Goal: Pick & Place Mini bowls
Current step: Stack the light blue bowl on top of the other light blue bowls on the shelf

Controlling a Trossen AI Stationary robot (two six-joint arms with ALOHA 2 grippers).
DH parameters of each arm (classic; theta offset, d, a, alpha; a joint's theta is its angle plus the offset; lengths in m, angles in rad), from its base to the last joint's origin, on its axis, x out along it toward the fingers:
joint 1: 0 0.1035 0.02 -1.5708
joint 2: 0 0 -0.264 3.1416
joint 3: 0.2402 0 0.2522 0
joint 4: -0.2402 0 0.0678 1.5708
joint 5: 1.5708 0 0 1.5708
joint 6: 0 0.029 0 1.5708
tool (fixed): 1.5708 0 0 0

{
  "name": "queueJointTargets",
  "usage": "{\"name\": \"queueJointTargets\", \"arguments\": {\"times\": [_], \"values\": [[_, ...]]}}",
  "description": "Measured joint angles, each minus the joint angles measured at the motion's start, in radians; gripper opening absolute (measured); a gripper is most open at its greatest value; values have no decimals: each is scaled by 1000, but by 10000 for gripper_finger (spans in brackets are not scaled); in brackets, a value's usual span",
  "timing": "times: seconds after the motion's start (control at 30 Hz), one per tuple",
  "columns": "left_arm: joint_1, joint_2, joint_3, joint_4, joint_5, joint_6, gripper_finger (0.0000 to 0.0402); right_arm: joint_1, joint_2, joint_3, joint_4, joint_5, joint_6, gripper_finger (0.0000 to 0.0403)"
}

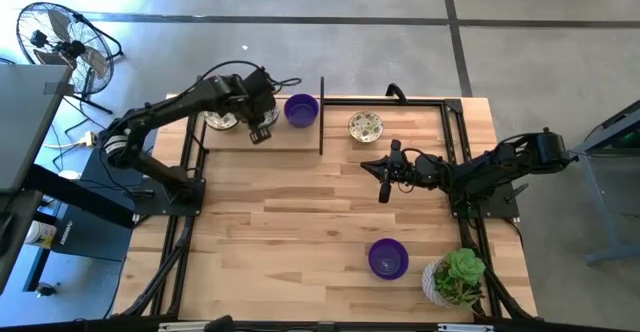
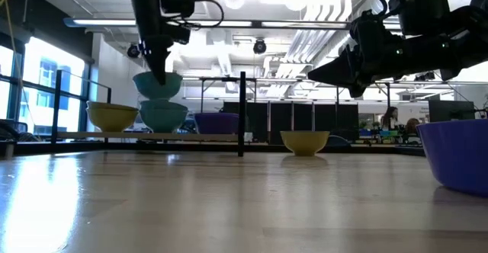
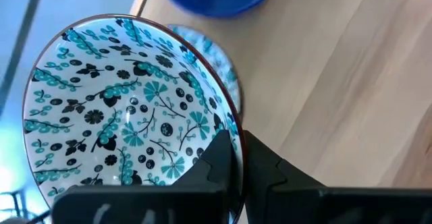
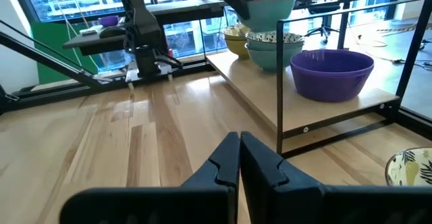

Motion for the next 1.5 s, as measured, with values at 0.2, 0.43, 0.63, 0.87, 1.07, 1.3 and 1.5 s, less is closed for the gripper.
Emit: {"name": "queueJointTargets", "arguments": {"times": [0.2, 0.43, 0.63, 0.87, 1.07, 1.3, 1.5], "values": [[28, 43, 0, 51, 26, 40, 5, 0, 0, 0, -3, 0, 0, 1], [27, 108, 0, 64, 17, 58, 5, 0, 0, 0, -3, 0, 0, 2], [25, 127, 0, 66, -10, 60, 12, 0, 0, 0, -4, 0, 0, 2], [39, 158, 0, 74, -3, 60, 9, 0, 0, 0, -6, 0, 0, 2], [38, 161, -1, 84, 1, 60, 19, 0, 1, 0, -7, 0, 0, 1], [37, 161, -1, 65, 11, 60, 65, 0, 1, 0, -7, 0, -4, 1], [37, 148, 0, 53, -15, 62, 89, 0, 1, 0, -8, 0, -4, 2]]}}
